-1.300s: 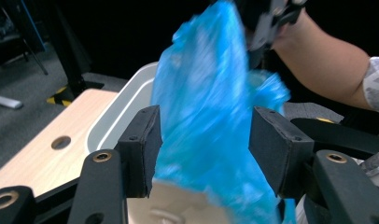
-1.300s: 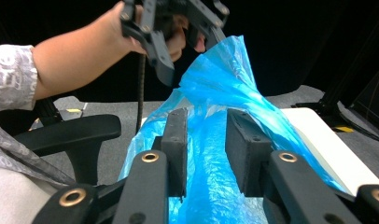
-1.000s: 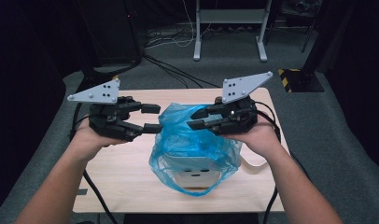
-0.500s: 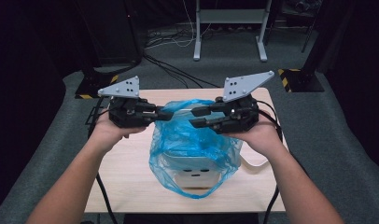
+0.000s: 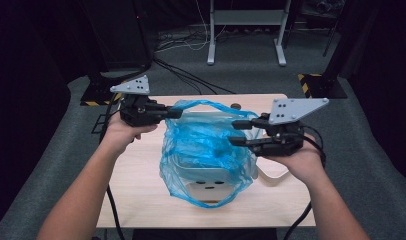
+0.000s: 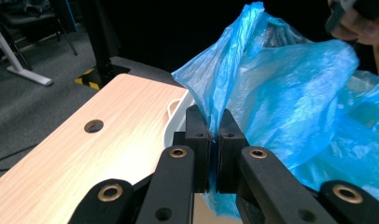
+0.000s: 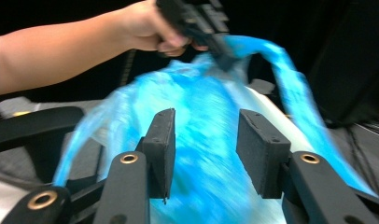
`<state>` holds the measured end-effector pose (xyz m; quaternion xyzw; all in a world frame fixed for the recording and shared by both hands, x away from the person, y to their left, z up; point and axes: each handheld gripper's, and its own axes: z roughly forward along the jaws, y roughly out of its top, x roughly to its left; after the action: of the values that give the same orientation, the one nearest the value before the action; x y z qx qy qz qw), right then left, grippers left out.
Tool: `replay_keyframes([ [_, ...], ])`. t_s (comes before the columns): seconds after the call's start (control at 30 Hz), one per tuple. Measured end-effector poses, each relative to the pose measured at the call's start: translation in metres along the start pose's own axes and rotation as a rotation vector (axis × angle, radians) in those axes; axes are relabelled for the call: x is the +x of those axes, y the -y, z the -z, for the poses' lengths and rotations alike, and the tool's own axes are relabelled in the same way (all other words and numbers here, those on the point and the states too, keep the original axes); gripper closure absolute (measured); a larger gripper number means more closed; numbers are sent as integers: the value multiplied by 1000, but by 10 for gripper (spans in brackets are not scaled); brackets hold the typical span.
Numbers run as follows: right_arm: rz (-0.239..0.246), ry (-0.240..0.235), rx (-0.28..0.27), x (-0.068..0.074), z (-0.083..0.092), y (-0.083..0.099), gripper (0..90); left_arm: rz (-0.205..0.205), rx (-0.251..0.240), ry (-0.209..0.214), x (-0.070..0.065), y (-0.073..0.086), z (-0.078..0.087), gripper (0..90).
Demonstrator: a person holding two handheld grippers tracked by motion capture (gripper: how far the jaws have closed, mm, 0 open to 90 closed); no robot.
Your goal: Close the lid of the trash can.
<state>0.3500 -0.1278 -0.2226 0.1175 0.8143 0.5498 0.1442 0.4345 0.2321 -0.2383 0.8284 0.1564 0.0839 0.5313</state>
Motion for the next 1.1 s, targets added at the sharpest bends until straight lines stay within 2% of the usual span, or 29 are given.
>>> replay_keyframes([
  [0.07,-27,32,1,-9,7,4,555,-2,1,1,3,1,0,860],
  [0.1,-27,32,1,-9,7,4,555,-2,1,1,3,1,0,860],
  [0.13,-50,68,5,-18,11,8,545,-1,1,0,5,2,0,860],
  [0.23,-78,108,11,-29,13,13,532,3,0,5,7,3,1,860],
  [0.43,-117,140,52,-46,7,22,513,24,-10,3,16,7,4,859],
  [0.47,-119,144,55,-49,5,23,541,29,-13,-2,18,8,4,860],
  [0.6,-127,126,66,-57,-2,25,765,45,-13,-11,25,12,3,860],
  [0.73,-123,135,97,-66,-10,26,888,63,-11,-28,32,17,0,860],
  [0.93,-136,178,117,-78,-19,29,899,92,-7,-43,42,23,-4,860],
  [0.97,-141,201,122,-81,-22,30,899,98,-9,-44,44,24,-5,860],
  [1.1,-141,244,129,-88,-26,32,899,110,15,-56,49,28,-14,860],
])
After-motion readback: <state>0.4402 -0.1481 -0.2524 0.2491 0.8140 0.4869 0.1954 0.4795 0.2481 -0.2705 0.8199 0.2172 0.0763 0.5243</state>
